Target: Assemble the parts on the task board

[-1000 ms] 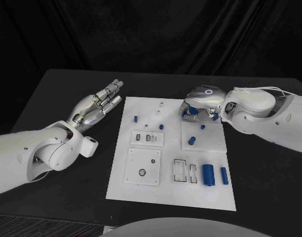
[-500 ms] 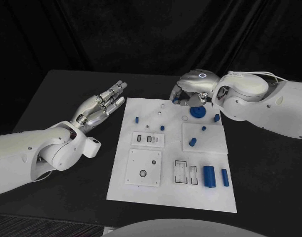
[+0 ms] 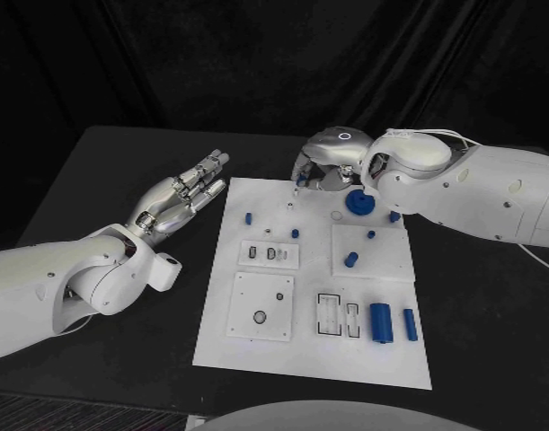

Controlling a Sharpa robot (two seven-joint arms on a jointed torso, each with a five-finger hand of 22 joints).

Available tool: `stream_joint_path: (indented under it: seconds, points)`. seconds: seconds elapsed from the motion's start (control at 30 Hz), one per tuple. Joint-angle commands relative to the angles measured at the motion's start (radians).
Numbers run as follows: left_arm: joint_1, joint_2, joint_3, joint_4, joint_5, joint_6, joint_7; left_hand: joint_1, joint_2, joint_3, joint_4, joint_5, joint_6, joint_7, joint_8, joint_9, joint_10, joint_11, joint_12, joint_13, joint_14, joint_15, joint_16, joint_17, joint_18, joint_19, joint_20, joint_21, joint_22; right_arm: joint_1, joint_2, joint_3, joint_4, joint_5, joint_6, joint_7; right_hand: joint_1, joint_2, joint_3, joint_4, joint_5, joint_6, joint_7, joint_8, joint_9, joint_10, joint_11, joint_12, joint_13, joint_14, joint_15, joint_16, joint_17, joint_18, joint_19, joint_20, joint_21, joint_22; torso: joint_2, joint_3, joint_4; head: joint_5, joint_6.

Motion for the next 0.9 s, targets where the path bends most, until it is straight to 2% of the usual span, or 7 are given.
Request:
stream_joint_path:
  seconds: [0.03, 0.2, 0.33, 0.43, 0.5, 0.6, 0.9]
  points:
    - [0.003, 0.002, 0.001, 0.001, -0.001, 0.014, 0.255, 0.012, 0.0, 0.008, 0.0, 0.003, 0.007, 0.0, 0.004, 0.001, 0.0, 0.01, -0.007, -0.001, 0.0, 0.006, -0.004, -0.001, 0.016, -0.002, 0.007, -0.003, -0.002, -0.005, 0.008, 0.001, -0.013, 0.009, -0.012, 0.01, -0.005, -0.006, 0.004, 0.004, -0.007, -0.007, 0.002, -0.005, -0.001, -0.002, -0.001, -0.001, -0.001, 0.007, 0.002, 0.01, 0.007, -0.016, 0.008, 0.003, 0.009, 0.008, 0.008, -0.0027, 0.008, -0.007, 0.003]
    - [0.003, 0.005, 0.001, -0.001, -0.001, 0.016, 0.254, 0.012, 0.0, 0.009, 0.0, 0.003, 0.008, 0.0, 0.004, 0.001, 0.0, 0.01, -0.007, -0.001, 0.0, 0.006, -0.004, -0.001, 0.016, -0.002, 0.008, -0.003, -0.002, -0.009, 0.022, 0.001, -0.028, 0.009, -0.006, 0.009, -0.008, -0.008, 0.005, 0.008, -0.016, -0.009, 0.003, -0.007, -0.001, -0.004, -0.001, -0.001, -0.001, 0.008, 0.004, 0.021, 0.021, -0.018, 0.01, 0.005, 0.019, 0.022, 0.017, -0.0043, 0.013, -0.019, 0.011]
    - [0.003, 0.007, 0.001, -0.002, -0.001, 0.018, 0.253, 0.012, 0.002, 0.01, 0.001, 0.003, 0.009, 0.001, 0.004, 0.001, 0.0, 0.011, -0.007, -0.001, 0.0, 0.008, -0.004, -0.001, 0.016, -0.002, 0.009, -0.003, -0.002, -0.012, 0.03, 0.001, -0.034, 0.009, -0.002, 0.009, -0.008, -0.009, 0.005, 0.008, -0.017, -0.009, 0.003, -0.008, -0.001, -0.005, 0.0, -0.001, -0.001, 0.008, 0.004, 0.022, 0.023, -0.018, 0.01, 0.005, 0.02, 0.024, 0.018, -0.0043, 0.0133, -0.022, 0.012]
    - [0.003, 0.008, 0.001, -0.003, -0.001, 0.019, 0.252, 0.012, 0.002, 0.01, 0.001, 0.003, 0.009, 0.001, 0.004, 0.001, 0.0, 0.011, -0.007, -0.001, 0.0, 0.008, -0.004, -0.001, 0.016, -0.002, 0.009, -0.003, -0.002, -0.016, 0.035, 0.001, -0.04, 0.009, 0.003, 0.008, -0.008, -0.009, 0.005, 0.008, -0.019, -0.01, 0.003, -0.009, -0.001, -0.006, 0.0, -0.001, -0.001, 0.008, 0.004, 0.024, 0.026, -0.019, 0.01, 0.005, 0.022, 0.026, 0.018, -0.0045, 0.0127, -0.022, 0.012]
    - [0.003, 0.009, 0.001, -0.005, -0.001, 0.022, 0.251, 0.012, 0.002, 0.011, 0.001, 0.003, 0.01, 0.002, 0.004, 0.001, 0.0, 0.012, -0.007, -0.001, 0.0, 0.009, -0.004, -0.001, 0.016, -0.002, 0.01, -0.003, -0.002, -0.019, 0.037, 0.001, -0.044, 0.009, 0.006, 0.006, -0.008, -0.009, 0.006, 0.008, -0.019, -0.011, 0.003, -0.009, -0.001, -0.007, 0.0, -0.001, -0.001, 0.008, 0.004, 0.024, 0.025, -0.019, 0.01, 0.005, 0.023, 0.028, 0.016, -0.0037, 0.0098, -0.02, 0.006]
    - [0.003, 0.01, 0.001, -0.007, -0.001, 0.025, 0.249, 0.012, 0.003, 0.012, 0.001, 0.003, 0.009, 0.003, 0.004, 0.001, 0.0, 0.013, -0.007, -0.001, 0.0, 0.011, -0.004, -0.001, 0.016, -0.002, 0.011, -0.003, -0.002, -0.024, 0.04, 0.001, -0.051, 0.009, 0.012, 0.004, -0.008, -0.011, 0.006, 0.009, -0.021, -0.012, 0.004, -0.01, -0.001, -0.009, 0.001, -0.002, -0.001, 0.007, 0.005, 0.024, 0.026, -0.019, 0.009, 0.006, 0.024, 0.03, 0.016, -0.0032, 0.0094, -0.022, 0.004]
    - [0.003, 0.01, 0.001, -0.011, -0.001, 0.033, 0.245, 0.012, 0.004, 0.013, 0.002, 0.003, 0.01, 0.005, 0.004, 0.001, 0.0, 0.015, -0.007, -0.001, 0.0, 0.014, -0.004, -0.001, 0.016, -0.002, 0.013, -0.003, -0.002, -0.03, 0.031, 0.001, -0.046, 0.009, 0.026, -0.006, -0.007, -0.014, 0.01, 0.01, -0.017, -0.016, 0.006, -0.013, -0.002, -0.019, 0.004, -0.002, -0.001, 0.002, 0.007, 0.022, 0.023, -0.019, 0.005, 0.008, 0.026, 0.035, 0.014, -0.004, 0.0113, -0.019, 0.001]
